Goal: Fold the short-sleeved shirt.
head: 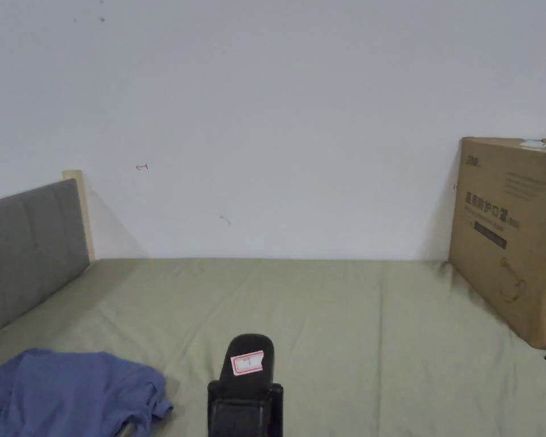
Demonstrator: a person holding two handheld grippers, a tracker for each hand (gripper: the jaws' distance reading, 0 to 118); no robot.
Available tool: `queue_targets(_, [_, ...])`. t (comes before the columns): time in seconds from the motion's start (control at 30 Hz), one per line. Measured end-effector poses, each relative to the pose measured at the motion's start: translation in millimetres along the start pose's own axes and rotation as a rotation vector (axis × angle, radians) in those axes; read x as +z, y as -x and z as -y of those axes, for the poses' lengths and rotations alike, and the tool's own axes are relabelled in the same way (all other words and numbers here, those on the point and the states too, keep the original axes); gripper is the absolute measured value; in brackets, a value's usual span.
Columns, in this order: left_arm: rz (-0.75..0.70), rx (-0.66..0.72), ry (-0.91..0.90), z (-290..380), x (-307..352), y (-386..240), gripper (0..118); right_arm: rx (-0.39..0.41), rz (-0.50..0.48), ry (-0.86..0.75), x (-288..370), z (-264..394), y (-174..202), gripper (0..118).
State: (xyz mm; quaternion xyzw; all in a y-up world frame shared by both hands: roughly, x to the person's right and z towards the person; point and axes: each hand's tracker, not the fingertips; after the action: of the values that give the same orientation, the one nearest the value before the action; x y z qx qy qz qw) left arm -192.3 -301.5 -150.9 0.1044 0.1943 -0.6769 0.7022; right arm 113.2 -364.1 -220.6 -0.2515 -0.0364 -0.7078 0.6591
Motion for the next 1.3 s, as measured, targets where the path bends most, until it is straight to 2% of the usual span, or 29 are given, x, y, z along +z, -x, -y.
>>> queue_targets(0.07, [0.153, 0.417, 0.111, -0.3, -5.8, 23.4, 118, 0.267, -0.016, -0.045, 4.9, 8.6, 18.2, 118])
queue_targets(0.1, [0.210, 0.635, 0.173, 2.7, -10.3, 34.8, 118, 0.443, -0.057, -0.081, 8.0, 14.0, 32.2, 118])
queue_targets(0.17, [0.273, 1.014, 0.294, 19.3, -20.7, 51.2, 118, 0.863, -0.180, -0.175, 18.0, 30.0, 60.9, 118])
queue_targets(0.23, [0.274, 1.392, 0.352, 50.1, -26.9, 58.9, 118, 1.371, -0.279, -0.383, 32.3, 63.1, 81.1, 118])
queue_targets(0.27, [0.265, 1.521, 0.337, 60.0, -26.6, 60.9, 118, 1.553, -0.283, -0.524, 36.3, 77.1, 81.3, 118])
queue_targets(0.3, [0.244, 1.616, 0.294, 69.6, -24.2, 61.7, 118, 1.670, -0.252, -0.688, 37.9, 88.3, 77.3, 118])
queue_targets(0.33, [0.202, 1.644, 0.281, 72.6, -21.5, 61.5, 118, 1.721, -0.224, -0.803, 37.0, 95.4, 72.9, 118])
queue_targets(0.37, [0.147, 1.600, 0.287, 71.4, -19.2, 60.7, 118, 1.717, -0.215, -0.867, 38.0, 99.0, 71.5, 118])
queue_targets(0.4, [0.084, 1.551, 0.293, 68.6, -18.1, 59.6, 118, 1.668, -0.247, -0.863, 40.1, 98.2, 71.3, 118])
queue_targets(0.47, [0.002, 1.450, 0.290, 66.2, -16.4, 58.9, 118, 1.606, -0.303, -0.767, 39.3, 90.7, 75.6, 118])
queue_targets(0.5, [-0.009, 1.417, 0.291, 61.0, -16.2, 56.8, 118, 1.606, -0.328, -0.707, 38.0, 89.6, 76.8, 118])
queue_targets(0.57, [0.037, 1.402, 0.302, 61.5, -18.2, 55.8, 118, 1.639, -0.298, -0.625, 36.9, 93.0, 78.8, 118])
queue_targets(0.67, [0.097, 1.401, 0.314, 60.7, -20.5, 53.1, 118, 1.657, -0.301, -0.635, 34.0, 93.3, 77.1, 118])
queue_targets(0.87, [0.148, 1.410, 0.310, 57.6, -21.3, 49.1, 118, 1.629, -0.297, -0.609, 34.7, 92.9, 75.8, 118])
queue_targets(1.3, [0.172, 1.407, 0.308, 51.3, -21.4, 47.4, 118, 1.648, -0.280, -0.572, 34.9, 90.9, 76.4, 118])
